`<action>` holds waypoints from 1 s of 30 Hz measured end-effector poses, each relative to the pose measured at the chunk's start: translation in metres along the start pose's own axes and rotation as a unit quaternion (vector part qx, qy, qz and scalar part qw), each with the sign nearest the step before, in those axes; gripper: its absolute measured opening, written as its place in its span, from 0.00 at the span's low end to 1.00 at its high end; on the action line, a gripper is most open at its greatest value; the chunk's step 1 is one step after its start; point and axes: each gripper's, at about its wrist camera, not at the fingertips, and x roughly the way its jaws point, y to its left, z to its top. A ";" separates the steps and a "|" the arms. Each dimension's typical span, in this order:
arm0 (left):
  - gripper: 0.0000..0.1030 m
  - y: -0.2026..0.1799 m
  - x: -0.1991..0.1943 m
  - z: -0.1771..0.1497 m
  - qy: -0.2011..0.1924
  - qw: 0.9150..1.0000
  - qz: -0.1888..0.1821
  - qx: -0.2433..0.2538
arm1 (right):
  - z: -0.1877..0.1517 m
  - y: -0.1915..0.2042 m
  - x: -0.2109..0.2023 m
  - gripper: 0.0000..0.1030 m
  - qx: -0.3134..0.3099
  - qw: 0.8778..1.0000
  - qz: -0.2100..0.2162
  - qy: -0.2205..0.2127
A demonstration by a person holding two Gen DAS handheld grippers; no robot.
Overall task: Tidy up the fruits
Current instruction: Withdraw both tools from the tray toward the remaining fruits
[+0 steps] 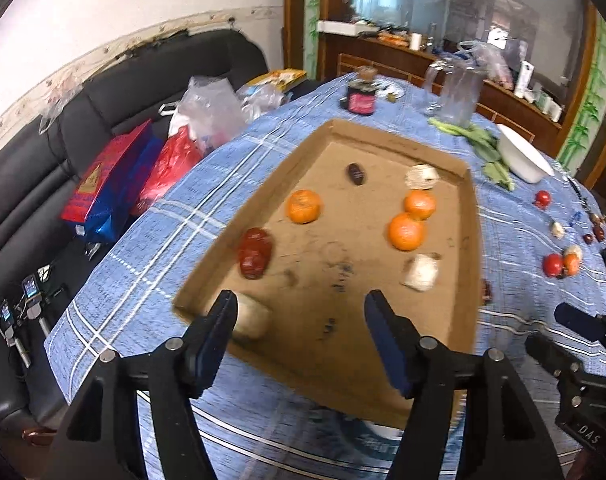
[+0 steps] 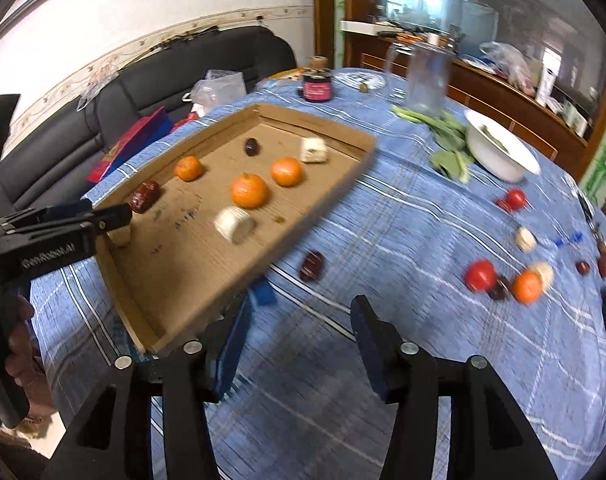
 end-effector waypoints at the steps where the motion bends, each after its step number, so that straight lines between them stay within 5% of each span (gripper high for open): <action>1: 0.66 -0.007 -0.003 -0.001 -0.003 1.000 -0.004 0.005 | -0.004 -0.004 -0.003 0.62 0.005 1.000 -0.002 -0.001; 5: 0.76 -0.044 -0.011 -0.003 -0.013 0.999 -0.020 0.034 | -0.023 -0.030 -0.015 0.63 0.031 0.999 -0.017 0.001; 14: 0.77 -0.129 -0.011 -0.015 0.005 0.992 -0.059 0.110 | -0.055 -0.117 -0.031 0.63 0.107 0.993 -0.058 0.008; 23: 0.77 -0.176 0.009 -0.020 0.032 0.987 -0.057 0.146 | -0.033 -0.204 -0.014 0.63 0.148 0.985 -0.091 -0.007; 30: 0.77 -0.186 0.023 -0.020 0.052 0.986 -0.049 0.149 | -0.016 -0.225 0.031 0.63 0.156 0.986 -0.062 0.010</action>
